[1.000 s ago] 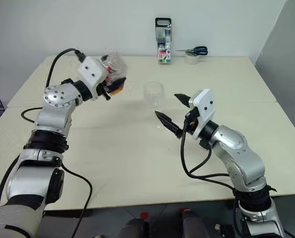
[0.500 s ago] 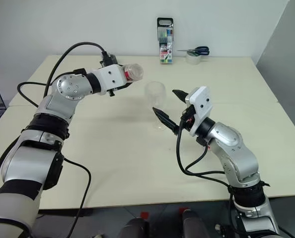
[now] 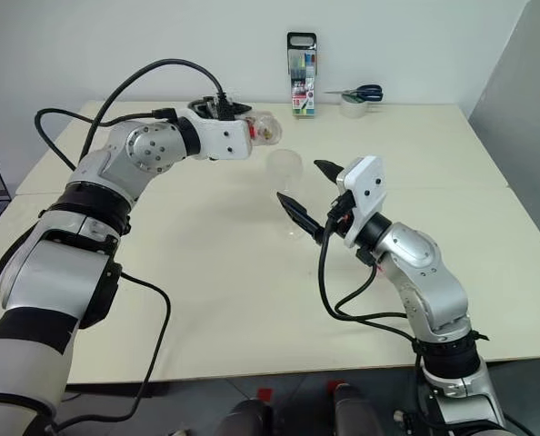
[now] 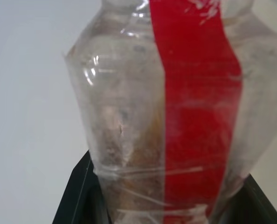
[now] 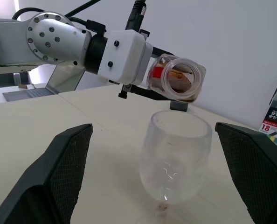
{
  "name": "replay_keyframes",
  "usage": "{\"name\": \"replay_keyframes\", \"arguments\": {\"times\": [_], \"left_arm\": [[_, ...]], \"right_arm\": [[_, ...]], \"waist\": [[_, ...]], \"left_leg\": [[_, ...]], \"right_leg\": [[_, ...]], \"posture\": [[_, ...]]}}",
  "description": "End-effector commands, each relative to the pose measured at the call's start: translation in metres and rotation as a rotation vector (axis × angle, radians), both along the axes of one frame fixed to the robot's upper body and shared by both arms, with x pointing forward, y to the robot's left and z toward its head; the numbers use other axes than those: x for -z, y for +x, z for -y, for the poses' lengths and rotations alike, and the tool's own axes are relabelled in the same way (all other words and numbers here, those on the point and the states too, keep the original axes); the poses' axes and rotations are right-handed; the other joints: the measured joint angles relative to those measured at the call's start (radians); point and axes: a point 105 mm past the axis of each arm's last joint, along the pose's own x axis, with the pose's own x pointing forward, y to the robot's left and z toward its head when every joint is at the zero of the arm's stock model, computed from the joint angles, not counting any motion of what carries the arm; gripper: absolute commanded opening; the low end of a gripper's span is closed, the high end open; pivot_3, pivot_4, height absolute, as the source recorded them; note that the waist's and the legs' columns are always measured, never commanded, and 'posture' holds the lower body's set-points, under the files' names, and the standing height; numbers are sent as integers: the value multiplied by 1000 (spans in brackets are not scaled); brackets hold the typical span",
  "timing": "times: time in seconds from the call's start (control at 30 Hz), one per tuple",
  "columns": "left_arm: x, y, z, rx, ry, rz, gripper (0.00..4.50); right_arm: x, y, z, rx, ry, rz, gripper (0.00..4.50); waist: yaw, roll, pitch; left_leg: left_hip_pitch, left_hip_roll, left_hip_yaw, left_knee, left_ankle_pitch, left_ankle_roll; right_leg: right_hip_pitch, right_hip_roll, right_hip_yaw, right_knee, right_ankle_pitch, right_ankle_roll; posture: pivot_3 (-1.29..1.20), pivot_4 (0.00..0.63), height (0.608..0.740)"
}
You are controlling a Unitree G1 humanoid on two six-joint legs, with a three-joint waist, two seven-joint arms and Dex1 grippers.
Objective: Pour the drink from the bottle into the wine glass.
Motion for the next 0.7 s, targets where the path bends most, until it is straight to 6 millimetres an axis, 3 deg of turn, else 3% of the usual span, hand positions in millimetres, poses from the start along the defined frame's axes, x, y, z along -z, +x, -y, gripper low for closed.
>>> {"name": "replay_keyframes", "arguments": {"times": [0.03, 0.7], "left_arm": [[-28, -4, 6, 27, 33, 119, 1734], [-37, 1, 2, -15, 198, 241, 1734]], "right_arm": [[-14, -3, 2, 1, 19, 63, 4500], [-15, -3, 0, 5, 27, 57, 4500]], "waist": [[0, 0, 0], [0, 0, 0]], "left_leg": [[0, 0, 0, 0, 0, 0], [0, -12, -2, 1, 0, 0]], "right_leg": [[0, 0, 0, 0, 0, 0], [0, -6, 0, 4, -2, 3]], "posture": [[0, 150, 740], [0, 150, 740]]}}
